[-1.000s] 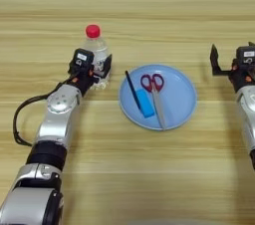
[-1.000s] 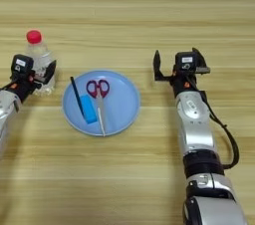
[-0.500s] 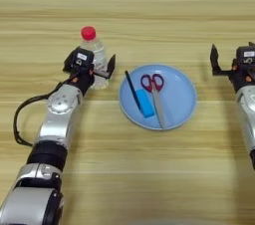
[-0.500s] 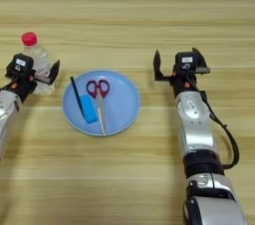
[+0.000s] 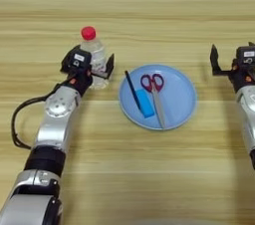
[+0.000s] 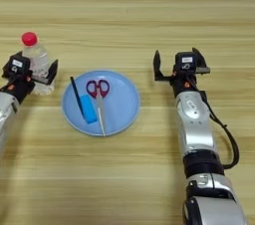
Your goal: Move the objects on the table
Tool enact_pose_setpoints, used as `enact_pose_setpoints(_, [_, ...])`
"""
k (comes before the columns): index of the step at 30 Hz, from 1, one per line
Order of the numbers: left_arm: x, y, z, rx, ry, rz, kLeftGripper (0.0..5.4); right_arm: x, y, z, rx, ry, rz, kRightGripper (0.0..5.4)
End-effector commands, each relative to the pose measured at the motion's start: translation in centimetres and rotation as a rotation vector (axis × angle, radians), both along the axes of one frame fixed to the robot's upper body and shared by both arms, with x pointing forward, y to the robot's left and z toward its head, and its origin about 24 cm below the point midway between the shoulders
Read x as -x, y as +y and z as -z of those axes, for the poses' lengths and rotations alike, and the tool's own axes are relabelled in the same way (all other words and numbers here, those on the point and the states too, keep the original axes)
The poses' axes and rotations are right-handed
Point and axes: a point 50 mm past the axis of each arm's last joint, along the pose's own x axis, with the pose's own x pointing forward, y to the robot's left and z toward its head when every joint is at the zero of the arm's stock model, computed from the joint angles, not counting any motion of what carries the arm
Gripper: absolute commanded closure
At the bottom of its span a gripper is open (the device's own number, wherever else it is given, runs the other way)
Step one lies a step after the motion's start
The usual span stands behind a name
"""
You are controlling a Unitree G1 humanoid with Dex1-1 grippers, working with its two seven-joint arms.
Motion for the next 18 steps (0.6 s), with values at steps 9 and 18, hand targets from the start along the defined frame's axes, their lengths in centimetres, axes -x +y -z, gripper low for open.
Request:
enact_pose_setpoints(9, [1.8,0.1,0.7,0.0,0.046,0.021,0.05,0.0,-0.1,0.1,-0.002,0.012,0.005,0.0])
enact_pose_setpoints(18, [2.9,0.7,0.7,-0.013,0.045,0.0,0.05,0.0,0.1,0.1,-0.002,0.011,0.004,0.0])
